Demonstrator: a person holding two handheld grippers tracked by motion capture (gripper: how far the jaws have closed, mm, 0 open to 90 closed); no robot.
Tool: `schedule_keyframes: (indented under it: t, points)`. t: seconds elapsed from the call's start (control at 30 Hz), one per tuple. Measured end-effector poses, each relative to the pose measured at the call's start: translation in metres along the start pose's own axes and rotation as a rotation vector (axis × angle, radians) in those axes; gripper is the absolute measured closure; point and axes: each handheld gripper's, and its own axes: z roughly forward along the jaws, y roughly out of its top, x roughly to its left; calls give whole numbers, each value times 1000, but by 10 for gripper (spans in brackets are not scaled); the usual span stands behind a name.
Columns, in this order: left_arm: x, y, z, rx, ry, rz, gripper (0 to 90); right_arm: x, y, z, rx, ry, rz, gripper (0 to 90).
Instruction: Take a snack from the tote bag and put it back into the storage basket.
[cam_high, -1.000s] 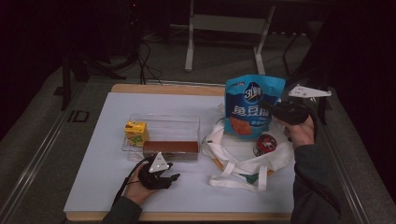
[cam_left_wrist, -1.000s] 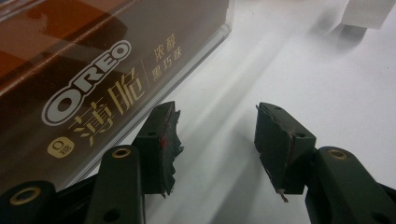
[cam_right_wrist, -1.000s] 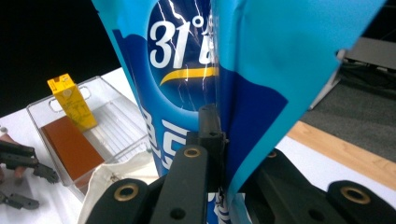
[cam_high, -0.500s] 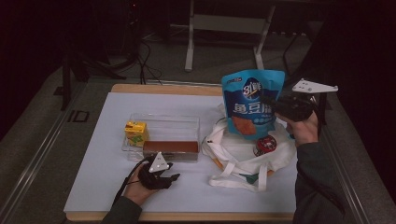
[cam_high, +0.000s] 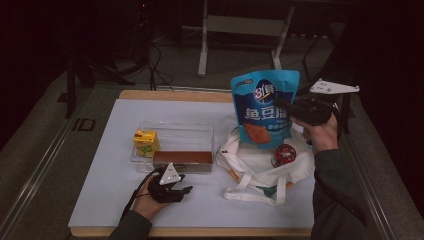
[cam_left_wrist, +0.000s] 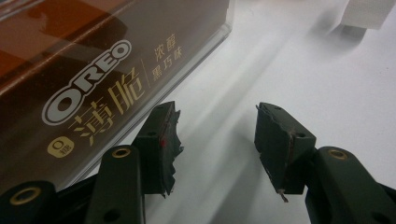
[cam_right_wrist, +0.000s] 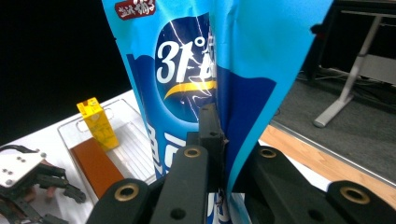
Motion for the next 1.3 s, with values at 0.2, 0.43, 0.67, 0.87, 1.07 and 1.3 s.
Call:
schedule_keyframes:
  t: [0.2, 0.43, 0.67, 0.87, 1.07, 1.3]
  points:
    - [1, 0, 0, -1, -3, -3, 487, 5, 5, 6, -15, 22, 9, 887]
    - [2, -1, -1, -13, -8, -15, 487, 12, 11, 14, -23, 51, 11, 887]
    - [3, -1, -2, -22, -15, -25, 487, 20, 18, 24, -37, 79, 18, 887]
    - [3, -1, -2, -23, -17, -27, 486, 25, 20, 36, -36, 97, 24, 887]
    - [4, -1, -2, -23, -19, -27, 486, 31, 23, 46, -39, 115, 31, 887]
    - [4, -1, -2, -24, -19, -28, 486, 38, 27, 57, -31, 130, 24, 887]
